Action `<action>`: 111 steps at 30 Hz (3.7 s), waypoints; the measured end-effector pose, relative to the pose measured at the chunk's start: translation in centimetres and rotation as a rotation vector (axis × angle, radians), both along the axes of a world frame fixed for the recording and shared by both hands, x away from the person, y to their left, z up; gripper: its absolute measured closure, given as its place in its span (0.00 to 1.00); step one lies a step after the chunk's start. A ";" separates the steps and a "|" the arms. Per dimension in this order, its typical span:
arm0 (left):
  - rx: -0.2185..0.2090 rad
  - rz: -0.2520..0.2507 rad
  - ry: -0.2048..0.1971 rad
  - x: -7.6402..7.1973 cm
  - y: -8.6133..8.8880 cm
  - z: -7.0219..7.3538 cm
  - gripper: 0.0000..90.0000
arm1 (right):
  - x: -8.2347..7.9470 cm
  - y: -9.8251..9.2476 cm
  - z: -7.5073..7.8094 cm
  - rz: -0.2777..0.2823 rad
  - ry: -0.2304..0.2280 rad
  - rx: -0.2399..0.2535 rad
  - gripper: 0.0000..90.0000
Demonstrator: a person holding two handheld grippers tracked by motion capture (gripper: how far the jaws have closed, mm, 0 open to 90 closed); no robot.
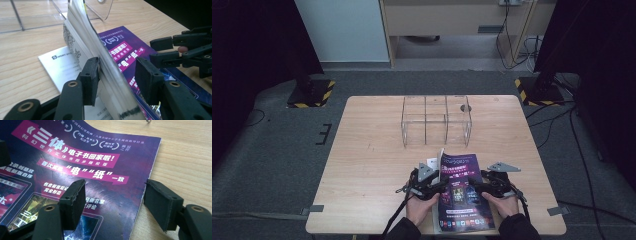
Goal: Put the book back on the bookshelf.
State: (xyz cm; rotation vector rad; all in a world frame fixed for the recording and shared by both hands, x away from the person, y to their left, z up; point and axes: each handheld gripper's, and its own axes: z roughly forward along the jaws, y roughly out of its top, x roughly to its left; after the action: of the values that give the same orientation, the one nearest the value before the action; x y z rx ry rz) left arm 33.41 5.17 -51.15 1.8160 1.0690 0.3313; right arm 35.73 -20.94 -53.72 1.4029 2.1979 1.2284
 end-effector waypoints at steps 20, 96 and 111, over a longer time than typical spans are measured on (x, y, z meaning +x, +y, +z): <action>0.066 0.066 0.023 0.0 -0.5 0.3 0.85 | 0.0 -0.1 0.0 0.001 0.007 0.009 0.37; -0.241 -0.048 -0.122 -0.6 3.4 4.6 0.94 | 0.0 -1.6 1.9 0.128 0.247 0.518 0.85; -0.156 0.035 -0.080 0.8 5.5 3.5 0.84 | -0.6 -2.1 4.6 0.141 0.148 0.554 0.92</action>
State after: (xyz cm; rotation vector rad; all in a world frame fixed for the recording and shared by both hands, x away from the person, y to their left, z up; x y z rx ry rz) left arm 34.17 10.64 -47.61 1.6343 1.0422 0.3293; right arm 35.15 -23.02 -49.16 1.5888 2.1750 1.9535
